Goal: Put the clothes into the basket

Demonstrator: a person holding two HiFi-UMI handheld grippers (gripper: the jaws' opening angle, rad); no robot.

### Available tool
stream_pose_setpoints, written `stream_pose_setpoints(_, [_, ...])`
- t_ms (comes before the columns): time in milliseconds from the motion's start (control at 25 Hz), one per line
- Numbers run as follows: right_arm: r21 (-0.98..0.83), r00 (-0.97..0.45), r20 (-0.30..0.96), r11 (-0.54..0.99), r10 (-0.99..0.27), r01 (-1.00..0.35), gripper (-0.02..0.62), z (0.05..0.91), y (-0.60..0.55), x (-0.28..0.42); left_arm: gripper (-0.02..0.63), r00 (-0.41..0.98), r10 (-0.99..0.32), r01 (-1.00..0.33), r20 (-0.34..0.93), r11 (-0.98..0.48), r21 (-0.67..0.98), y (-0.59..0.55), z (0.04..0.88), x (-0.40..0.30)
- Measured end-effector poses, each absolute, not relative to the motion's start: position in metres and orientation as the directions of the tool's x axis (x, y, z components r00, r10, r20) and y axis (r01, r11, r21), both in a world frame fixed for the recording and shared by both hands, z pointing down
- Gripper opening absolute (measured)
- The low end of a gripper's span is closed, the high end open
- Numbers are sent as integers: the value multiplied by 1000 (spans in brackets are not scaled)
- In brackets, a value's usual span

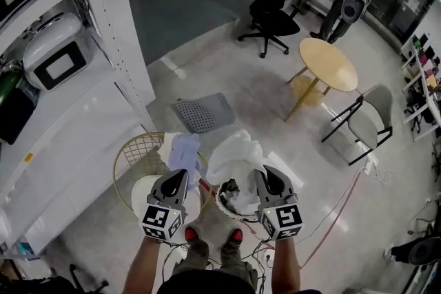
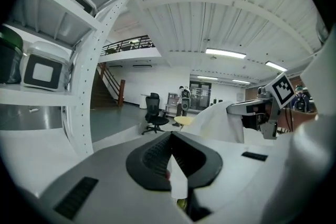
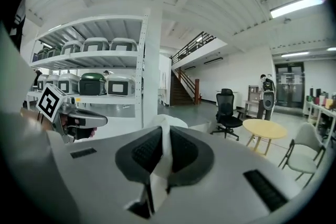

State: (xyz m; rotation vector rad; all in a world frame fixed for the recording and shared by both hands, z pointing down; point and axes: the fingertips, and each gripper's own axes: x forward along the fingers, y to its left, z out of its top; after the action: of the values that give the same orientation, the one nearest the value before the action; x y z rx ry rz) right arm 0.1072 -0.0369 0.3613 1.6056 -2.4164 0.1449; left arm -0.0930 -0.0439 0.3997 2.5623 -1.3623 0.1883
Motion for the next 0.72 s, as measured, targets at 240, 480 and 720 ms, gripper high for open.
stream_pose_setpoints(240, [60, -294, 274, 322, -915, -945, 38, 380, -18, 174, 0, 609, -755, -792, 241, -593, 144, -37, 415, -29])
stream_pose_setpoints(480, [57, -268, 296, 297, -917, -953, 38, 407, -8, 224, 0, 629, -728, -776, 272, -610, 161, -30, 435, 19])
stream_pose_setpoints(720, [30, -267, 333, 293, -905, -956, 38, 458, 0, 248, 0, 612, -719, -787, 329, -595, 161, -15, 480, 40])
